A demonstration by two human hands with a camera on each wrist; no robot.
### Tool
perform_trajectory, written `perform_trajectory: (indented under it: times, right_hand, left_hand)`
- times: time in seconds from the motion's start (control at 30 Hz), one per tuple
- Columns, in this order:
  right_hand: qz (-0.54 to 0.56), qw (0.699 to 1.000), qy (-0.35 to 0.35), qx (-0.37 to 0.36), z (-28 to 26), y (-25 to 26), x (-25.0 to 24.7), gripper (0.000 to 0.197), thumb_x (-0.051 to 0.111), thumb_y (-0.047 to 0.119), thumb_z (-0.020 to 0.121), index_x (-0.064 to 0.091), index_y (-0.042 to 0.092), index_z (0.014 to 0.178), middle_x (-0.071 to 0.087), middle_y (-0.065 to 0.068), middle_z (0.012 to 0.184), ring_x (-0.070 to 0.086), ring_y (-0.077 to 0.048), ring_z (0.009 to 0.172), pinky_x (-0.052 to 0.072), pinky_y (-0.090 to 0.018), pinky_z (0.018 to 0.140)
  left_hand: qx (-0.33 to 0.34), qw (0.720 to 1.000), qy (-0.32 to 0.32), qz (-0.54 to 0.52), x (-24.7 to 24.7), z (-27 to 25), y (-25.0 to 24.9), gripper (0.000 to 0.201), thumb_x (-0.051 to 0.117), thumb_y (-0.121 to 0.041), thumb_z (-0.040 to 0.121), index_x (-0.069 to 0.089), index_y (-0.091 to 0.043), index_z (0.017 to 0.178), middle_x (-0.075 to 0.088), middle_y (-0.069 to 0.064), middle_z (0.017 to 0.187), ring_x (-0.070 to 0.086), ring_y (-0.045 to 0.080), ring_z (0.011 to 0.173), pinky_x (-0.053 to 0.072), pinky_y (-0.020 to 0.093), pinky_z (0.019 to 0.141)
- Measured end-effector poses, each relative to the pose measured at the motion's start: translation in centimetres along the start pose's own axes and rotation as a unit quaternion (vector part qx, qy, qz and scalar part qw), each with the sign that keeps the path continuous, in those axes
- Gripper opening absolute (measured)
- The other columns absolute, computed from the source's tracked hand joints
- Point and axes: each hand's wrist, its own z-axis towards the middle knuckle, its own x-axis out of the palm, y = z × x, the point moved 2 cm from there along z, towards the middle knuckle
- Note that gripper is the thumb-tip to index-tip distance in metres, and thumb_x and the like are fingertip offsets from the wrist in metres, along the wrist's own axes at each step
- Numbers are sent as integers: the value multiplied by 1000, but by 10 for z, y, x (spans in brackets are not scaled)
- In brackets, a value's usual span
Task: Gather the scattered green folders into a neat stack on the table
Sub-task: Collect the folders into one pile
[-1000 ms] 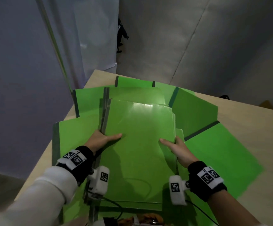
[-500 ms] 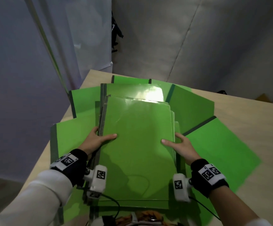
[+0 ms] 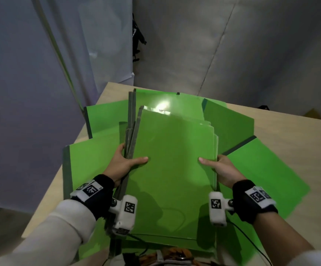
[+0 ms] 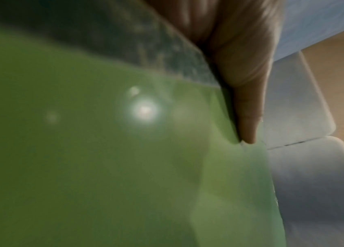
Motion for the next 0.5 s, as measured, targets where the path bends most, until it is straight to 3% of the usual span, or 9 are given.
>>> perform_trajectory:
  times: [0.1,0.17,0.23,0.33,0.4,0.5]
  right_hand:
    - [54,996,-24,-61,-4,25,-4,106,77,21,62,17,8,148,26,-20,153,31,-32,139,22,-49,116]
    - [94,988,-39,-120,-8,46,-11,103,76,17,64,17,11,148,27,-18,153,32,-31,139,22,-51,116]
    - [130,972,-38,-191,-19,71,-15,113,86,26,50,26,16,146,37,-14,149,40,-29,135,28,-53,113]
    - [186,940,-56,-281,-39,98,-20,145,93,41,18,28,20,145,45,-10,145,47,-26,130,35,-49,110]
    - [206,922,-44,-325,-47,108,-23,144,93,41,18,28,21,145,47,-7,142,47,-24,130,38,-43,109]
    - [180,916,-18,-358,-52,109,-21,118,93,38,30,36,31,133,55,1,132,51,-21,126,46,-35,103]
  left_hand:
    - [66,998,-16,-3,1,-6,-27,90,77,-5,70,27,-18,143,39,17,144,48,33,124,45,41,101]
    - [133,991,-17,-11,2,-14,-55,75,77,-5,68,37,-29,126,48,12,128,57,33,109,57,30,77]
    - [217,976,-22,-4,3,-21,-85,69,78,-4,67,38,-34,115,54,4,114,63,26,96,57,20,60]
    - [312,950,-16,-9,7,-34,-118,80,77,2,68,33,-34,123,56,-7,114,64,4,97,58,22,76]
    - [346,938,1,-12,10,-39,-127,85,75,0,65,30,-33,129,56,-8,118,65,1,100,58,24,79]
    - [352,936,13,-24,14,-37,-123,80,74,7,69,30,-30,126,55,-17,109,65,-15,83,55,12,68]
